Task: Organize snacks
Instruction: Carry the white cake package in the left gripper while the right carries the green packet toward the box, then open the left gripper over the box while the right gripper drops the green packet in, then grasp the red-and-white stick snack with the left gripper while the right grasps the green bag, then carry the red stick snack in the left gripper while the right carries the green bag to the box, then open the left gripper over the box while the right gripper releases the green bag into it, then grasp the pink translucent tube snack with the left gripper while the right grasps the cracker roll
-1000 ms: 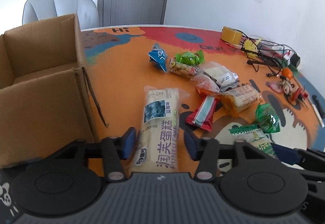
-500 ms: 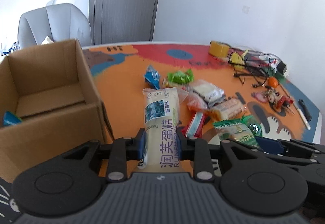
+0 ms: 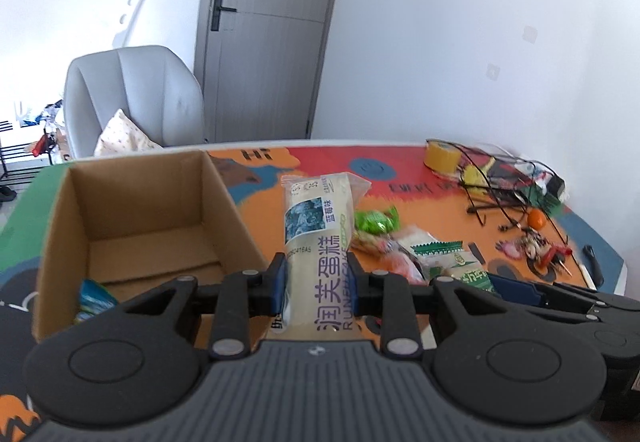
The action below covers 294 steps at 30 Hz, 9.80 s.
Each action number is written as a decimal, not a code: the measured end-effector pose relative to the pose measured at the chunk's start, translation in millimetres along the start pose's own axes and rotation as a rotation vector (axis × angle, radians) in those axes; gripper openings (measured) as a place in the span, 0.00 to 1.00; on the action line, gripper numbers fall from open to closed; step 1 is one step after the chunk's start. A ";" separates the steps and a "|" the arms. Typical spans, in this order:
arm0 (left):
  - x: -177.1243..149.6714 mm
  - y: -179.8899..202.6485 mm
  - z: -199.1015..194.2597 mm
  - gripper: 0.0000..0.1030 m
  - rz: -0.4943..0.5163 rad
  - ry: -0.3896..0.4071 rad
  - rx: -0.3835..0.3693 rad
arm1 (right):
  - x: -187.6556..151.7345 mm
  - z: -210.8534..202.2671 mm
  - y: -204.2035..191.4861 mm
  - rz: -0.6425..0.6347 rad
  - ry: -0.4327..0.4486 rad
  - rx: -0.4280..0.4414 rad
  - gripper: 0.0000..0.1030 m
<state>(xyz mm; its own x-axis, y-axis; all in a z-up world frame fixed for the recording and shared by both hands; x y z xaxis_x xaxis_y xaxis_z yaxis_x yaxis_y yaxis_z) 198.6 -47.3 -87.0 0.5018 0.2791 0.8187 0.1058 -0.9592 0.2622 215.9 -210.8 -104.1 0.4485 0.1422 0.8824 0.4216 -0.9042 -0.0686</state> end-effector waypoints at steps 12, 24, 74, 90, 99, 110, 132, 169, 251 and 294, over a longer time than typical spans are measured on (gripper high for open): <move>30.2 -51.0 -11.8 0.27 -0.070 0.053 0.077 | 31.2 21.2 -36.6 -0.041 0.024 0.073 0.48; 39.0 -110.0 -5.4 0.28 -0.181 0.045 0.143 | 50.3 48.0 -78.7 -0.082 0.027 0.142 0.48; 16.5 -59.3 -0.3 0.93 -0.156 -0.036 0.090 | 14.7 17.9 1.5 0.112 -0.011 0.090 0.90; 6.7 16.5 13.5 0.99 -0.051 -0.039 0.017 | -10.1 -6.1 69.6 0.190 -0.017 0.020 0.92; -5.0 53.6 33.5 0.99 -0.001 -0.067 -0.029 | -27.2 -5.1 104.9 0.231 -0.040 -0.031 0.88; -26.8 79.1 62.0 0.85 0.060 -0.116 -0.099 | -43.4 18.3 121.5 0.245 -0.074 -0.036 0.76; -65.4 78.0 129.0 0.58 0.059 -0.248 -0.092 | -55.7 42.1 113.0 0.120 -0.139 -0.013 0.65; -30.1 55.5 55.7 0.18 0.060 -0.129 -0.112 | -29.8 16.7 81.8 0.082 -0.071 -0.016 0.34; 54.0 -106.4 6.3 0.86 -0.173 -0.016 0.081 | 59.6 72.2 -50.5 0.030 -0.058 0.216 0.76; 20.9 66.9 28.0 0.92 -0.002 -0.091 -0.121 | 12.1 -18.9 132.5 0.153 -0.029 -0.008 1.00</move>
<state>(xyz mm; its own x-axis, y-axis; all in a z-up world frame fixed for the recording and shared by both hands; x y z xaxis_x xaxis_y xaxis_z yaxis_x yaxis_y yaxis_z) 240.2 -106.8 -66.6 0.5783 0.2703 0.7697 0.0051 -0.9447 0.3279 262.3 -336.5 -93.7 0.5293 0.0139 0.8483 0.3402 -0.9195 -0.1971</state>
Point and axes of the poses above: each gripper's, at about its wrist camera, not at the fingertips, and z roughly the way its jaws point, y to its right, x to its top, the point moved 7 cm from there along z, roughly the way its jaws point, and after that the axes turned 8 degrees about -z, right-handed, at the moved point
